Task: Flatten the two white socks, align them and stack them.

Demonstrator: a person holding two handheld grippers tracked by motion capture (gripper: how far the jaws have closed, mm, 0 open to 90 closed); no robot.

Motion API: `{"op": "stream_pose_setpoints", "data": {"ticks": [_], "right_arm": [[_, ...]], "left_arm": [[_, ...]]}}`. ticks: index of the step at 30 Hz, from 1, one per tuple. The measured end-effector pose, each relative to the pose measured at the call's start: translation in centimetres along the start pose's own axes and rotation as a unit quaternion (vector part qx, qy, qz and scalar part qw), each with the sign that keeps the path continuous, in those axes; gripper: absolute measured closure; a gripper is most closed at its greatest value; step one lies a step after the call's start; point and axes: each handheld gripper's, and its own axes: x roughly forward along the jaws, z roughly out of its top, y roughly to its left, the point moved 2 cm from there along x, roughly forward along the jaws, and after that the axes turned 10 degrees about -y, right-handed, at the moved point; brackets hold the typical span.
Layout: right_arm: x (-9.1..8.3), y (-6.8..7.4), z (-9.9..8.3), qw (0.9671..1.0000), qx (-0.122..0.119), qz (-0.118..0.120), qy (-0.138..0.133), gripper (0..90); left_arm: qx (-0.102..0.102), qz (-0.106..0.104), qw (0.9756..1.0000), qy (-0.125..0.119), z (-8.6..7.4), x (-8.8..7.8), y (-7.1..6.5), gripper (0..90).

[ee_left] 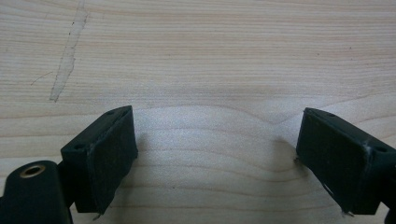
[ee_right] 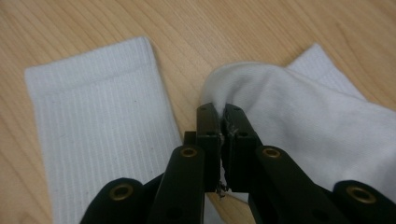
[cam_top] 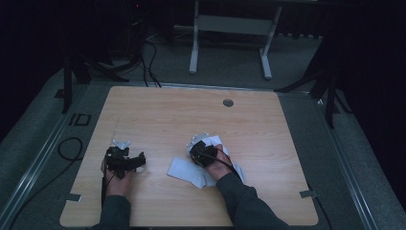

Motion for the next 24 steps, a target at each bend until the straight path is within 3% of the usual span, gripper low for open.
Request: {"op": "stream_pose_setpoints", "data": {"ticks": [8, 17, 23, 24], "right_arm": [[-2.5, -0.5, 0.6, 0.9994, 0.006, -0.007, -0.033, 86.2], [-5.9, -3.7, 1.0, 0.9973, 0.018, -0.036, -0.061, 86.2], [-6.9, -5.2, 0.5, 0.9961, 0.039, -0.042, -0.067, 86.2], [-7.6, -6.2, 0.0, 0.9948, 0.054, -0.050, -0.071, 86.2]], "left_arm": [[-0.001, 0.000, 1.0000, 0.000, 0.0, 0.0, 0.0, 12.1], [-0.001, 0.001, 1.0000, -0.001, 0.0, 0.0, 0.0, 12.1], [-0.001, 0.000, 1.0000, -0.002, 0.0, 0.0, 0.0, 12.1], [-0.001, 0.000, 1.0000, -0.002, 0.0, 0.0, 0.0, 12.1]]}}
